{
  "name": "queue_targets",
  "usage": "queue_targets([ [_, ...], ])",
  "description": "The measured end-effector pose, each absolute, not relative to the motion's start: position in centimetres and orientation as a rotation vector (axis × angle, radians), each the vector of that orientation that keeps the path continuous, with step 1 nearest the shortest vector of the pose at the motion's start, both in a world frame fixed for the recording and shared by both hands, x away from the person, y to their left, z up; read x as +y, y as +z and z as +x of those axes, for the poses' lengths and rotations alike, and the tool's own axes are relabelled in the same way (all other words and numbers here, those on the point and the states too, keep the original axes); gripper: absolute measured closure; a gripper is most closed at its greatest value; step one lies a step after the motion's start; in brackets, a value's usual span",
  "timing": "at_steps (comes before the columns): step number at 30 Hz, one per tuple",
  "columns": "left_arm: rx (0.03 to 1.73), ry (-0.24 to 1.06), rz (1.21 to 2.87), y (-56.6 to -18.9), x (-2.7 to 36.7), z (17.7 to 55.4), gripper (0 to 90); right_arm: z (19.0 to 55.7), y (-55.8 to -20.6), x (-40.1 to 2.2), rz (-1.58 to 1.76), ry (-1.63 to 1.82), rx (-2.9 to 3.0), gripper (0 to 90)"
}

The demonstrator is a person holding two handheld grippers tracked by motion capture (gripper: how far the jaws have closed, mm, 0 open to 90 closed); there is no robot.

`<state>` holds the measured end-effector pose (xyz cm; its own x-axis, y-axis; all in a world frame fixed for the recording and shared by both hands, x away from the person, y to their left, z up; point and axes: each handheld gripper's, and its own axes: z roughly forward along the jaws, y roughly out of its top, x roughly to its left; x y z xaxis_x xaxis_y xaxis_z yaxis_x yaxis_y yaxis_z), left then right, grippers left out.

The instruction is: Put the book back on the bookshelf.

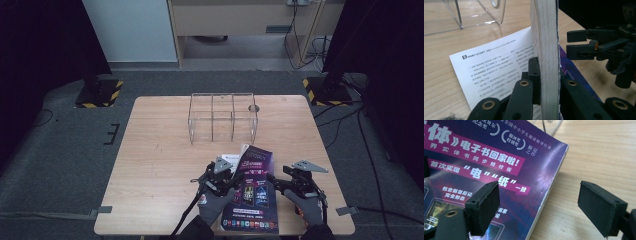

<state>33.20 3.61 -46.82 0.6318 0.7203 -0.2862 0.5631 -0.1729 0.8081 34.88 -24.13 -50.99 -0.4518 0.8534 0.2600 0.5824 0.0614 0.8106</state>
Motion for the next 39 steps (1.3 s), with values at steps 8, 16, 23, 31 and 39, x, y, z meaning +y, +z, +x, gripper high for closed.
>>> queue_targets([
  [8, 1.005, 0.210, 1.824, -45.8, 4.7, 32.5, 83.1, 35.1, -50.2, -24.3, 1.417, 1.449, 2.058, 15.2],
  [16, 0.981, 0.223, 1.789, -44.6, 5.7, 31.9, 83.2, 35.6, -50.2, -23.7, 1.410, 1.537, 2.099, 15.9],
  [23, 0.960, 0.236, 1.756, -43.9, 6.2, 31.4, 83.2, 36.0, -50.1, -22.7, 1.381, 1.610, 2.126, 17.7],
  [31, 0.949, 0.245, 1.744, -43.5, 6.5, 31.1, 83.2, 36.7, -50.5, -21.7, 1.385, 1.693, 2.157, 17.6],
  [39, 0.945, 0.248, 1.736, -43.4, 6.6, 31.1, 83.2, 37.0, -50.8, -20.9, 1.383, 1.748, 2.193, 17.7],
])
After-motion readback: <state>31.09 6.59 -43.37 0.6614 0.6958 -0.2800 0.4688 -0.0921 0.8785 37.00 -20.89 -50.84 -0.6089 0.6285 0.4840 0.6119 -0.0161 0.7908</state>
